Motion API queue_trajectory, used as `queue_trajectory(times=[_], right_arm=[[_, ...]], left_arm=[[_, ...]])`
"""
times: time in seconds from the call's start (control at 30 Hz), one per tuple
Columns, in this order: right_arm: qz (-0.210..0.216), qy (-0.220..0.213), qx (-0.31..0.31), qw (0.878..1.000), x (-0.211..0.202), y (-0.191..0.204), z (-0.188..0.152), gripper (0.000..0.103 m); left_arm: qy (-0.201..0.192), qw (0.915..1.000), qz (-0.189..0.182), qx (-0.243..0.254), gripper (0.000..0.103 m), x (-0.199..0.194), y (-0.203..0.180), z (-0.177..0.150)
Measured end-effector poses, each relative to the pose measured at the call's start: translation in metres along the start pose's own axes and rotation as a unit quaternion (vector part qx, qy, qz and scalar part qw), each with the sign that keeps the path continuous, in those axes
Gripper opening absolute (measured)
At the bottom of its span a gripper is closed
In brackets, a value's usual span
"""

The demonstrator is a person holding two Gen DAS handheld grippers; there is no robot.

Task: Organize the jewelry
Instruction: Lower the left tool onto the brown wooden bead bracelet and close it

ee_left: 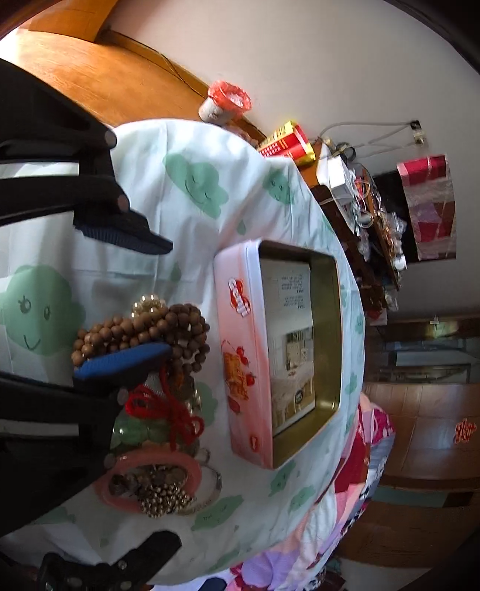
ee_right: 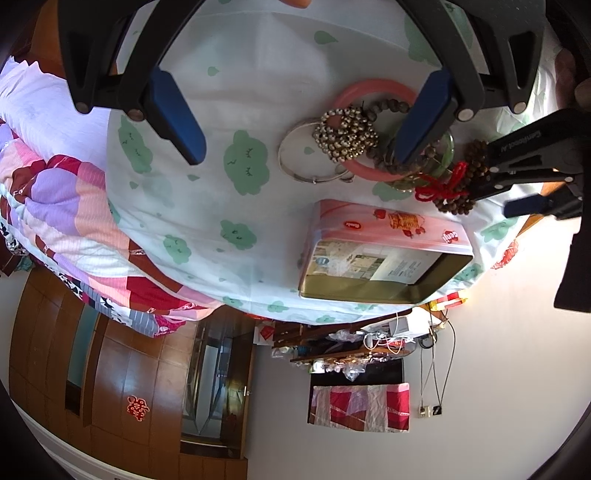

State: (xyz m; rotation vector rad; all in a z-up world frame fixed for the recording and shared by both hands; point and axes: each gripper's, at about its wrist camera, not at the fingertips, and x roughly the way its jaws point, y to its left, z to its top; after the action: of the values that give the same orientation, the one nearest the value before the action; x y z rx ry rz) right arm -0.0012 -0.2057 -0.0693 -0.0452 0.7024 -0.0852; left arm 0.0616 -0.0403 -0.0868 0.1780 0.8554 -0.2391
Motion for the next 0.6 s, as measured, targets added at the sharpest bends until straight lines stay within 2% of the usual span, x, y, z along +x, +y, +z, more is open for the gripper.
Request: queue_trajectory(times=[0.07, 0.13, 0.23, 0.4, 0.53, 0.6], right_arm=[[0.002, 0.002, 0.0, 1.0, 0.002, 0.0, -0.001, 0.103], [0.002, 0.003, 0.0, 1.0, 0.004, 0.0, -0.001, 0.102], [0.003, 0.006, 0.0, 1.0, 0.005, 0.0, -0.002, 0.1], [0.001, 0.009, 0.003, 1.0, 0.008, -0.002, -0.002, 0.1], [0.002, 0.01, 0.003, 1.0, 0.008, -0.003, -0.002, 0.1], [0.003, 0.011, 0.002, 1.0, 0.008, -0.003, -0.002, 0.1]], left_arm=[[0.0, 0.9993, -0.037, -0.009, 0.004, -0.002, 0.001, -0.001], [-0.008, 0.9991, -0.041, 0.001, 0.0, -0.005, -0.002, -0.001], [-0.02, 0.9985, -0.051, 0.001, 0.0, -0.016, -0.003, 0.0], [-0.051, 0.9979, -0.04, -0.003, 0.0, -0.034, 0.007, 0.007], [-0.048, 0.9978, -0.044, -0.014, 0.0, -0.031, 0.013, 0.012], [-0.035, 0.9977, -0.055, -0.021, 0.002, -0.023, 0.014, 0.012]])
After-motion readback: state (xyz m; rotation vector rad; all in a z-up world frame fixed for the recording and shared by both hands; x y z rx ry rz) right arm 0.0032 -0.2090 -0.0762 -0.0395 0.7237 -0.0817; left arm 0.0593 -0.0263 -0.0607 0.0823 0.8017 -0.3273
